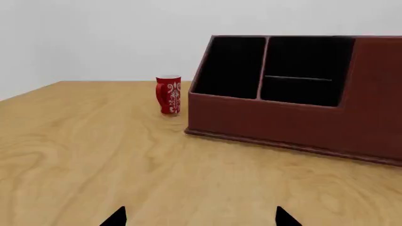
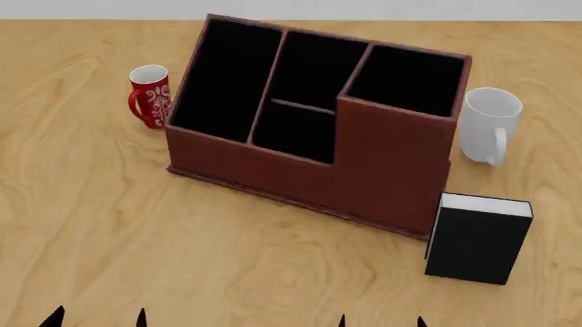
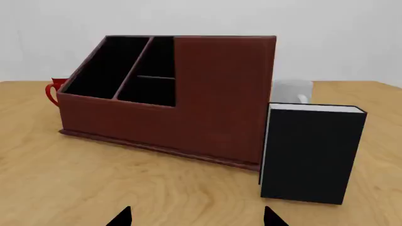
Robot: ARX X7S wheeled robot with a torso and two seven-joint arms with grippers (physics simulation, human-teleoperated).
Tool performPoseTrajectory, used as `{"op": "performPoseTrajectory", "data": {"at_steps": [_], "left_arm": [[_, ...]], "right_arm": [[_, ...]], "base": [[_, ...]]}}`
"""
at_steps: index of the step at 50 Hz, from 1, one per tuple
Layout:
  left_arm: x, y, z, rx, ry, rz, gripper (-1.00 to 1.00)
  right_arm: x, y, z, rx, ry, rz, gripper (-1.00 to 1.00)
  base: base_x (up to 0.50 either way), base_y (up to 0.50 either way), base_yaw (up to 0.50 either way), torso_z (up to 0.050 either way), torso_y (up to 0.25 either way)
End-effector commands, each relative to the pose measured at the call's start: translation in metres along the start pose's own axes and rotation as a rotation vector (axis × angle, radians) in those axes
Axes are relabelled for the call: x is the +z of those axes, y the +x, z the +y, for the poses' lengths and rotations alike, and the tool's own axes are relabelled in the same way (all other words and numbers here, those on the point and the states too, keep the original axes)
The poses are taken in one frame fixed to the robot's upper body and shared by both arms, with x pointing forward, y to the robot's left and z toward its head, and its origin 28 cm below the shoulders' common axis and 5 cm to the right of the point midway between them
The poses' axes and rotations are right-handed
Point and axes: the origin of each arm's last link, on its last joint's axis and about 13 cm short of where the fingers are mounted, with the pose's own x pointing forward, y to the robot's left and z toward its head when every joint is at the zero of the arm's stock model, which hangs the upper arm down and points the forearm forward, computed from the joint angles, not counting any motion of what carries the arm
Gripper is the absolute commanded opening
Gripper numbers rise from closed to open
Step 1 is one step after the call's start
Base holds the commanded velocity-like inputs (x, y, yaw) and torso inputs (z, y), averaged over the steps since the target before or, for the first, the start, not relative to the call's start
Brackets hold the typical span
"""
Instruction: Pick up the book and place it in the right compartment of the caddy.
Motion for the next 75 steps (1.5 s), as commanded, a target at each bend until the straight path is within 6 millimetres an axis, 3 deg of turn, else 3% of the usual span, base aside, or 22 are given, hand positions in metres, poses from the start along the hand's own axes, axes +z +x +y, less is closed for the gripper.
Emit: {"op": "performPoseTrajectory", "data": {"at_steps": [1,5,6,11,15,16,17,20,26,38,53,75], "left_arm": [[0.0,-0.001,0.0,0.0,0.0,0.0,1.0],[0.0,0.002,0.001,-0.007,-0.01,-0.021,1.0],[0.001,-0.003,0.002,-0.052,-0.087,-0.026,1.0],[0.005,0.001,0.001,-0.056,-0.052,-0.057,1.0],[0.031,0.004,0.002,-0.063,-0.068,-0.12,1.0],[0.043,0.008,0.003,-0.058,-0.076,-0.152,1.0],[0.05,0.009,0.003,-0.054,-0.077,-0.172,1.0],[0.073,0.018,0.005,-0.049,-0.084,-0.217,1.0],[0.103,0.029,0.007,-0.014,-0.12,-0.284,1.0],[0.1,0.026,0.01,-0.028,-0.076,-0.319,1.0],[0.102,0.027,0.01,-0.029,-0.069,-0.332,1.0],[0.109,0.019,0.01,-0.006,-0.031,-0.402,1.0]], "right_arm": [[0.0,0.0,0.0,0.0,-0.04,-0.004,1.0],[0.002,0.0,-0.003,-0.014,0.005,-0.031,1.0],[0.002,0.001,-0.003,-0.019,0.003,-0.035,1.0],[0.01,0.007,-0.003,0.001,-0.011,-0.065,1.0],[0.041,0.008,-0.008,-0.008,-0.054,-0.133,1.0],[0.041,0.008,-0.008,-0.008,-0.054,-0.133,1.0],[0.065,0.008,-0.012,-0.023,-0.056,-0.195,1.0],[0.094,0.009,-0.013,-0.023,-0.085,-0.243,1.0],[0.117,0.022,-0.016,0.002,-0.068,-0.265,1.0],[0.109,0.025,-0.018,0.066,-0.056,-0.256,1.0],[0.114,0.022,-0.016,0.088,-0.082,-0.271,1.0],[0.12,0.015,-0.012,0.095,-0.094,-0.279,1.0]], "base": [[0.0,0.0,0.0,0.0,0.0],[0.0,0.0,0.0,0.0,0.0],[0.0,0.0,0.0,0.032,0.0],[0.0,0.0,0.0,0.05,0.0],[0.0,0.0,0.0,0.05,0.0],[0.0,0.0,0.0,0.05,0.0],[0.0,0.0,0.0,0.05,0.0],[0.0,0.0,0.0,0.05,0.0],[0.0,0.0,0.0,0.05,0.0],[0.03,-0.33,0.0,0.05,0.0],[0.2,-0.47,0.0,0.05,0.0],[0.38,-0.33,0.0,0.0,0.0]]}}
